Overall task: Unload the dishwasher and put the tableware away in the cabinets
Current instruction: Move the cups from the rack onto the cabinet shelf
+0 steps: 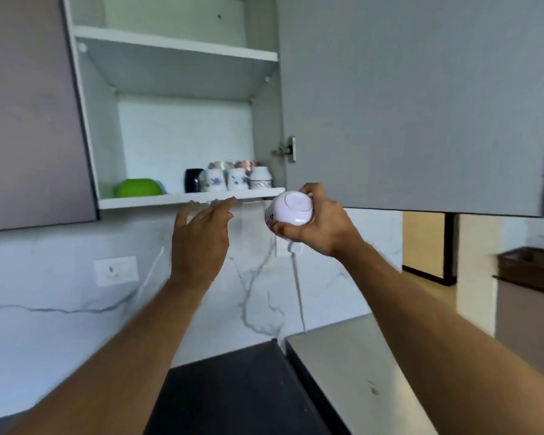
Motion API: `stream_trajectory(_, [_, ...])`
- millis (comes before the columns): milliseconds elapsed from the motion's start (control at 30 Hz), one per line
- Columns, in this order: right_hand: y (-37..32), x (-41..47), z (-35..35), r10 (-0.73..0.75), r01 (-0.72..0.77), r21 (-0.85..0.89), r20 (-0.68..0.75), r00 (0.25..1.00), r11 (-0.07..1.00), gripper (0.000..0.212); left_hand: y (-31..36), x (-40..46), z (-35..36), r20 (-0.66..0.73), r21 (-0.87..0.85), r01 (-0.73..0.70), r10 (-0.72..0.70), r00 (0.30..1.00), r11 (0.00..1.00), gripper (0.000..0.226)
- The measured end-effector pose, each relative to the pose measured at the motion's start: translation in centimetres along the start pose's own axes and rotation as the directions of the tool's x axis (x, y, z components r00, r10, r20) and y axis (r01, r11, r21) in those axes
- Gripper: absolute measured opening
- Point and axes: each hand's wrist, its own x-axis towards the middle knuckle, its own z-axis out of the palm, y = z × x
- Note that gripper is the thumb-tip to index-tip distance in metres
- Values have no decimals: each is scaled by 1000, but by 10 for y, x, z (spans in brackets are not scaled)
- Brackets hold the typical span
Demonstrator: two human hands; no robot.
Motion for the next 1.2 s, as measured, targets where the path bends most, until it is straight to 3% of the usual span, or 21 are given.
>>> stream_trajectory(100, [-28,42,28,-45,46,41,-10,999,998,78,-52,19,5,-25,75,7,-5,1000,997,33])
stream_trajectory(267, [-65,98,79,-84,84,61,0,996,995,81,-118,47,11,52,121,33,-39,998,992,49])
stream_trajectory(400, [-90,136,119,-143,143,9,-7,990,990,79,-154,68,16,86,67,86,-92,992,994,57])
stream_trajectory(600, [-112,180,170,-122,123,-27,35,992,992,82,-194,87,34,274,49,243,-247,929,969,71])
stream_trajectory(767, [-117,202,208,-51,58,-50,129,990,997,68,-221,102,65,364,-17,217,-196,911,976,59])
stream_trajectory(867, [-114,211,221,-39,50,-50,196,980,998,35,-229,110,79,343,-27,208,-187,921,978,54])
stream_trajectory(967, [-112,220,228,-13,25,-58,204,979,998,41,-236,116,86,293,16,254,-248,924,967,53])
stream_trajectory(1067, [-110,227,233,5,16,-94,216,976,995,49,-239,119,91,324,118,181,-210,922,976,48])
stream_trajectory(1200, [-109,227,234,-1,35,-142,233,972,989,55,-241,116,96,341,163,226,-270,900,960,36])
